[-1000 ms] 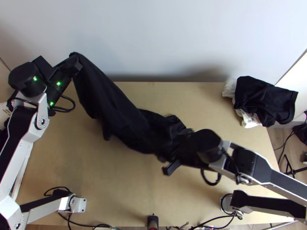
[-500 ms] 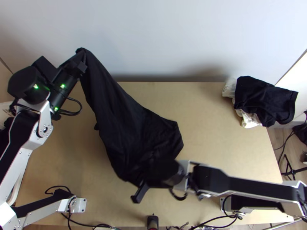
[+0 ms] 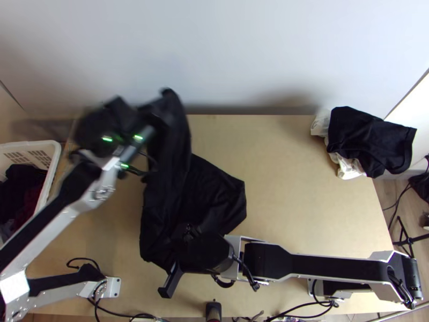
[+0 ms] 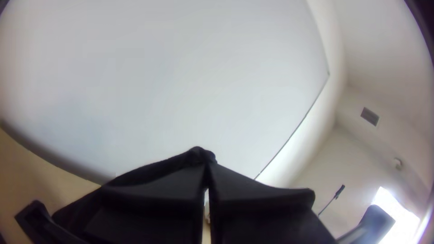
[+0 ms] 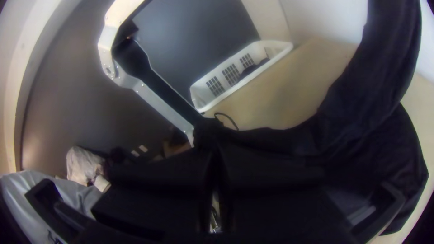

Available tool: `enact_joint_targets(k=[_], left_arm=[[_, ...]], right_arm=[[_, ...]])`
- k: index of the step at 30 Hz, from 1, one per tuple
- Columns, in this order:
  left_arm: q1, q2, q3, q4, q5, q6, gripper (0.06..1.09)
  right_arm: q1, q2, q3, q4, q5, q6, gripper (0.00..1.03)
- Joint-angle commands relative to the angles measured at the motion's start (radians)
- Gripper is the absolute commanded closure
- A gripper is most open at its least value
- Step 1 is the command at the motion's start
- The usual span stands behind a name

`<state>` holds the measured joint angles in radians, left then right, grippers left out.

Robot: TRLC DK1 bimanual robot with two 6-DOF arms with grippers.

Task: Fold the t-shirt

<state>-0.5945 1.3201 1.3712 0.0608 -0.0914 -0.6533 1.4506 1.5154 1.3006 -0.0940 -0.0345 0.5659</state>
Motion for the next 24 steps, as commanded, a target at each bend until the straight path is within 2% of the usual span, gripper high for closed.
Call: enact_joint_targets(k=[1,10,20,22,24], left_arm=[[-0.148,0.163,-0.052,0.125,-0.019,0.061,1.05],[-0.153,0.456,0.051,0.264,-0.036,0.057,1.05],[-0.212,0.832,0.347,0.272,-0.044,0.035,1.05],[-0.251,0.897,0.408,0.247,-0.013,0.053,0.97],[-0.294,0.953,0.460,0.191,-0.008,0.081,0.63]], right_arm=[[0.013,-0.024,-0.064,0.017,0.022,0.043,1.00],[0.013,-0.095,-0.136,0.019,0.038,0.055,1.00],[0.013,-0.113,-0.159,0.019,0.048,0.057,1.00],[0.013,-0.115,-0.159,0.019,0.050,0.057,1.00],[0.011,-0.118,-0.159,0.019,0.050,0.055,1.00]])
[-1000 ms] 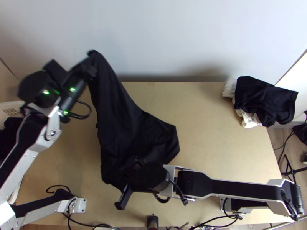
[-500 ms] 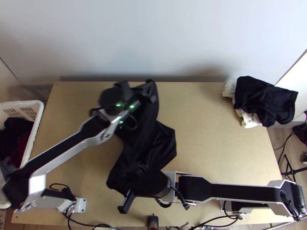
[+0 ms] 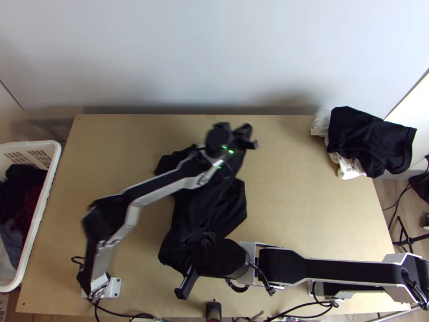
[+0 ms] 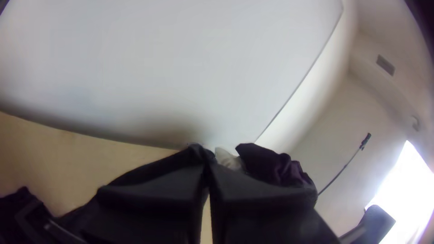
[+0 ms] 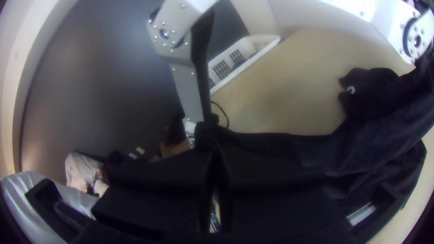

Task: Fold the t-shirt

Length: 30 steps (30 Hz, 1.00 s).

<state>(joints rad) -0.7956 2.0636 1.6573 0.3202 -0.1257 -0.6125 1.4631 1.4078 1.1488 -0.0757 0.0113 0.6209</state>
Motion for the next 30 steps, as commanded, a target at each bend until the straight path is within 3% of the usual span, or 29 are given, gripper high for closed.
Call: enact_joint_targets(k=[1,3,4,5,6,7,8,10,15,22,27,30], left_arm=[[-0.111,0.228,0.197,-0.110,0.032,0.049,0.48],[-0.142,0.247,0.228,-0.205,0.047,0.051,0.20],[-0.151,0.250,0.231,-0.231,0.049,0.051,0.15],[-0.157,0.250,0.228,-0.247,0.049,0.053,0.13],[-0.159,0.250,0.228,-0.263,0.049,0.056,0.12],[-0.159,0.247,0.228,-0.283,0.049,0.057,0.11],[-0.157,0.240,0.228,-0.308,0.051,0.060,0.11],[-0.148,0.217,0.228,-0.359,0.064,0.063,0.11],[-0.102,0.102,0.222,-0.483,0.138,0.069,0.11],[-0.004,-0.063,0.177,-0.604,0.143,0.085,0.11],[0.098,-0.212,0.113,-0.691,0.143,0.151,0.11],[0.179,-0.306,0.087,-0.741,0.144,0.211,0.11]], right_arm=[[-0.001,-0.012,-0.006,0.001,0.004,-0.001,1.00],[-0.004,-0.021,-0.004,-0.001,0.004,-0.004,1.00],[-0.007,-0.026,-0.003,-0.007,0.004,-0.003,0.98],[-0.010,-0.032,-0.003,-0.013,0.004,-0.001,0.87],[-0.012,-0.033,-0.003,-0.027,0.006,0.002,0.69],[-0.014,-0.033,-0.001,-0.047,0.012,0.003,0.41],[-0.014,-0.033,0.005,-0.059,0.015,-0.009,0.07],[-0.012,-0.036,0.025,-0.078,0.007,-0.075,0.04],[-0.015,-0.036,0.078,-0.136,0.007,-0.067,0.04],[-0.027,-0.059,0.150,-0.242,0.009,-0.104,0.05],[-0.132,-0.113,0.189,-0.346,0.021,-0.142,0.07],[-0.198,-0.159,0.167,-0.380,0.044,-0.227,0.08]])
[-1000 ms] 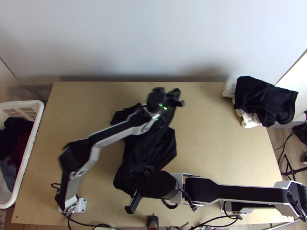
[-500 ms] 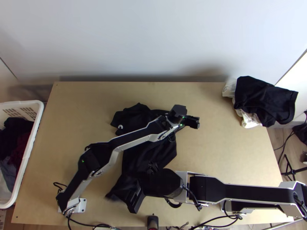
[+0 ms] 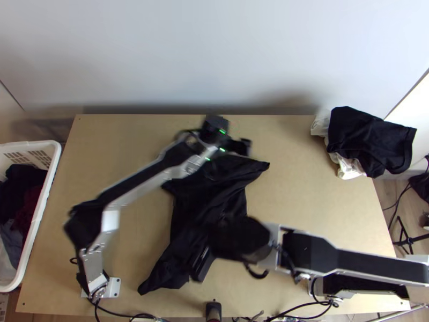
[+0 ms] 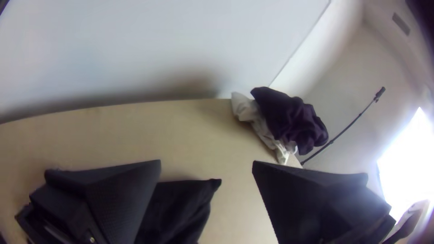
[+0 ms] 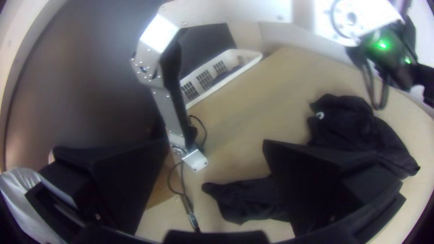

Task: Fold the t-shirt

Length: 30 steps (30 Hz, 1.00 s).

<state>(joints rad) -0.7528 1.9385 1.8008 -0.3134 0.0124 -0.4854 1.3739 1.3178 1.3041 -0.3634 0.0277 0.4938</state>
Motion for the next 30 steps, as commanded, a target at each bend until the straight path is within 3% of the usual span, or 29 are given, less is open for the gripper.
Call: enact_joint_targets(k=[1,7,13,20,25,30], left_arm=[[0.167,-0.211,-0.063,-0.122,0.006,0.097,0.11],[0.317,-0.337,-0.075,-0.306,0.017,0.160,0.11],[0.429,-0.503,-0.231,-0.375,0.017,0.188,0.11],[0.584,-0.713,-0.475,-0.362,0.020,0.220,0.11],[0.734,-0.832,-0.632,-0.326,0.147,0.223,0.11],[0.782,-0.921,-0.758,-0.320,0.159,0.208,0.11]], right_arm=[[-0.142,-0.084,-0.006,-0.091,0.037,-0.129,0.08],[-0.366,-0.124,-0.124,-0.078,0.038,-0.219,0.05],[-0.549,-0.074,-0.278,0.096,0.037,-0.297,0.05],[-0.544,0.109,-0.212,0.142,0.038,-0.328,0.05],[-0.529,0.264,-0.071,0.136,0.044,-0.333,0.05],[-0.498,0.411,0.072,0.123,0.064,-0.336,0.05]])
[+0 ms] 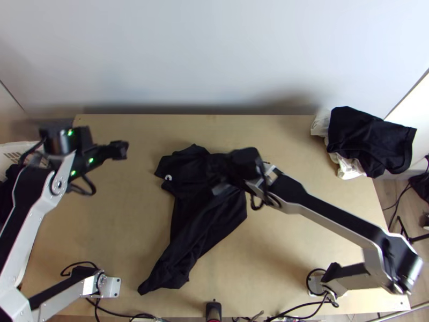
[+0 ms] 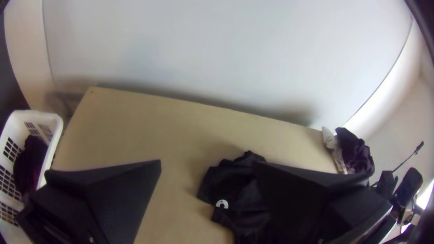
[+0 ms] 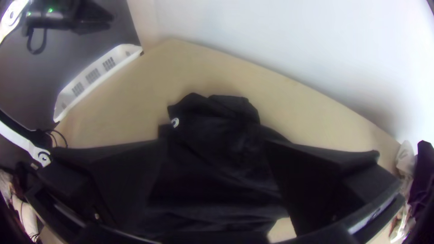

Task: Fold the t-shirt

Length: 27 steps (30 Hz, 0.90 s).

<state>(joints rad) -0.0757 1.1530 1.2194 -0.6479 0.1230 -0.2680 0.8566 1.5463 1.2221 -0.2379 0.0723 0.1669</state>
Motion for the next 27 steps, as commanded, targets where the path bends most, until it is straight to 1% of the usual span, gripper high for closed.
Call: enact_joint_targets(k=[1,5,14,20,24,27], left_arm=[[0.106,-0.156,-0.199,0.016,0.053,-0.011,0.11],[0.105,-0.228,-0.273,0.031,0.067,-0.025,0.11],[0.126,-0.300,-0.368,0.030,0.067,-0.020,0.11],[0.177,-0.360,-0.422,0.027,0.072,-0.014,0.11],[0.232,-0.398,-0.439,0.010,0.109,-0.005,0.11],[0.278,-0.424,-0.442,-0.015,0.142,0.000,0.11]], right_arm=[[0.024,0.212,0.180,-0.003,0.027,-0.010,0.05],[0.044,0.313,0.283,-0.015,0.038,-0.010,0.05],[0.096,0.563,0.556,-0.101,0.069,0.005,0.05],[0.130,0.764,0.849,-0.198,0.073,0.014,0.05],[0.139,0.910,1.084,-0.302,0.075,0.020,0.05],[0.142,0.946,1.126,-0.285,0.075,0.026,0.08]])
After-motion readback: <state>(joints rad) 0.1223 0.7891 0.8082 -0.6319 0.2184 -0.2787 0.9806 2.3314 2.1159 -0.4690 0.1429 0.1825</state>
